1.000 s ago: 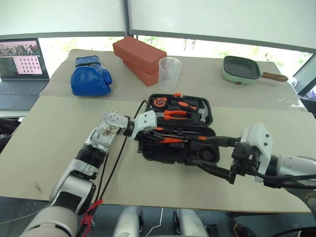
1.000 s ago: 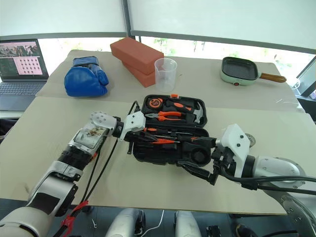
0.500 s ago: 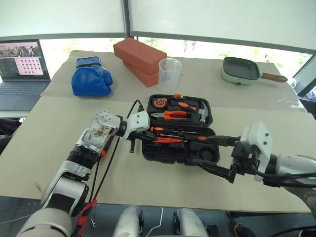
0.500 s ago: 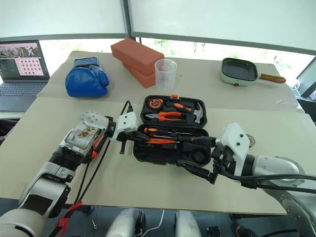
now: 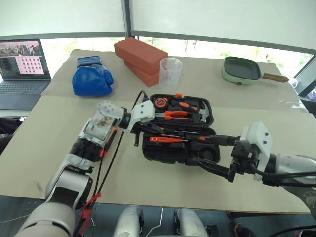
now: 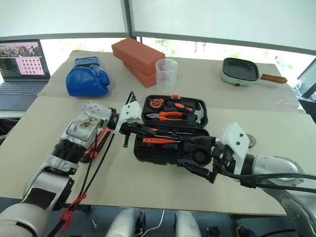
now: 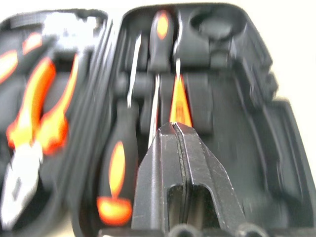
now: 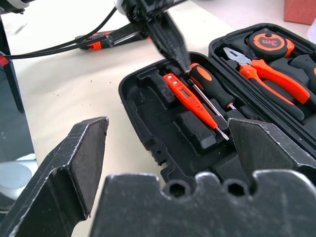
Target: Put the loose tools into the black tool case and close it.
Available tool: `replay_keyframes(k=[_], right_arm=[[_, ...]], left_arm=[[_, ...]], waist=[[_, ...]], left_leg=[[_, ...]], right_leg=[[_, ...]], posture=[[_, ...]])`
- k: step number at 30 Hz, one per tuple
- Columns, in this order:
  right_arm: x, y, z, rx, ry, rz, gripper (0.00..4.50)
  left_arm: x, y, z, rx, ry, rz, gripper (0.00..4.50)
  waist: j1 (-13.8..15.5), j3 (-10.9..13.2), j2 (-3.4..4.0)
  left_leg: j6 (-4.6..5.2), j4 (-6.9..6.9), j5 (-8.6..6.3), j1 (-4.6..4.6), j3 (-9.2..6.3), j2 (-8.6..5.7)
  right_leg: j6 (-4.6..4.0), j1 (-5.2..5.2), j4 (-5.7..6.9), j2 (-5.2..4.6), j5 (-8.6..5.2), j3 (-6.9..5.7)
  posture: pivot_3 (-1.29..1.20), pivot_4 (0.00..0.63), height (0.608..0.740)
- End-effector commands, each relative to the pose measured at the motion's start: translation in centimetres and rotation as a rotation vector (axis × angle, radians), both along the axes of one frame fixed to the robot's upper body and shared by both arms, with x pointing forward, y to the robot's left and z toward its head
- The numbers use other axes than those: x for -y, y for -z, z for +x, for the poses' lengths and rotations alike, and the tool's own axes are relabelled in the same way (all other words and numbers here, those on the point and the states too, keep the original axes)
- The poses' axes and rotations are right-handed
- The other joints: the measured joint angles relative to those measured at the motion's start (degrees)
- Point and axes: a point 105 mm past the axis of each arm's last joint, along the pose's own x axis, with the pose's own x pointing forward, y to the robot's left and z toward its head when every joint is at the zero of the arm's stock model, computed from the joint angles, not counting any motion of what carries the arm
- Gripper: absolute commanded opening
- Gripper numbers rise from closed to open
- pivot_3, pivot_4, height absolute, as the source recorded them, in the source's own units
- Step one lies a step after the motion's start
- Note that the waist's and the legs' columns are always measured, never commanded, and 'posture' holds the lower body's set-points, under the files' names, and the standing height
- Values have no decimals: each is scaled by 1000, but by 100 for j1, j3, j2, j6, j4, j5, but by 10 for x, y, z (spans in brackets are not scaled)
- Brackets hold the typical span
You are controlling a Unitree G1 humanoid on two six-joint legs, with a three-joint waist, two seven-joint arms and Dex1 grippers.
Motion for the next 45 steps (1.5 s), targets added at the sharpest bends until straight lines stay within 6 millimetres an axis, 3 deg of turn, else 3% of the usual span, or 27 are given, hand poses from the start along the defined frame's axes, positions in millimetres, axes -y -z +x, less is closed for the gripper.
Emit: replay_keyframes(k=[1,15,23,30,41,45], right_arm=[[-2,-7,1,42,-1,7,4500],[0,-8,-1,48,16,9,4500],[-1,-9,0,51,17,13,4500],[-1,-10,3,52,17,17,4500],[1,-7,5,46,25,13,4500],[1,-6,5,46,27,9,4500]], left_arm=[[6,0,3,24,13,10,31],[-7,43,6,8,-1,138,31],[-27,54,4,-14,-20,197,31],[-32,56,1,-17,-20,205,31],[-20,21,11,42,-47,83,31],[-4,11,5,44,-9,21,31]], waist=[[-16,0,0],[4,0,0],[-8,-2,1],[-16,-3,2],[-7,-4,3],[1,-3,2]], left_leg=[[0,0,0,0,0,1],[0,1,0,1,0,0],[0,-1,0,6,0,2],[0,-1,0,7,1,4],[0,-1,0,4,2,2],[0,-1,0,1,2,2]], right_leg=[[0,-2,1,1,0,0],[0,2,-1,-1,0,2],[0,4,0,0,0,3],[0,4,1,1,0,4],[0,1,1,0,0,3],[0,-1,0,0,0,3]], posture=[[0,150,738],[0,150,738],[0,150,738],[0,150,738],[0,150,738],[0,150,738]])
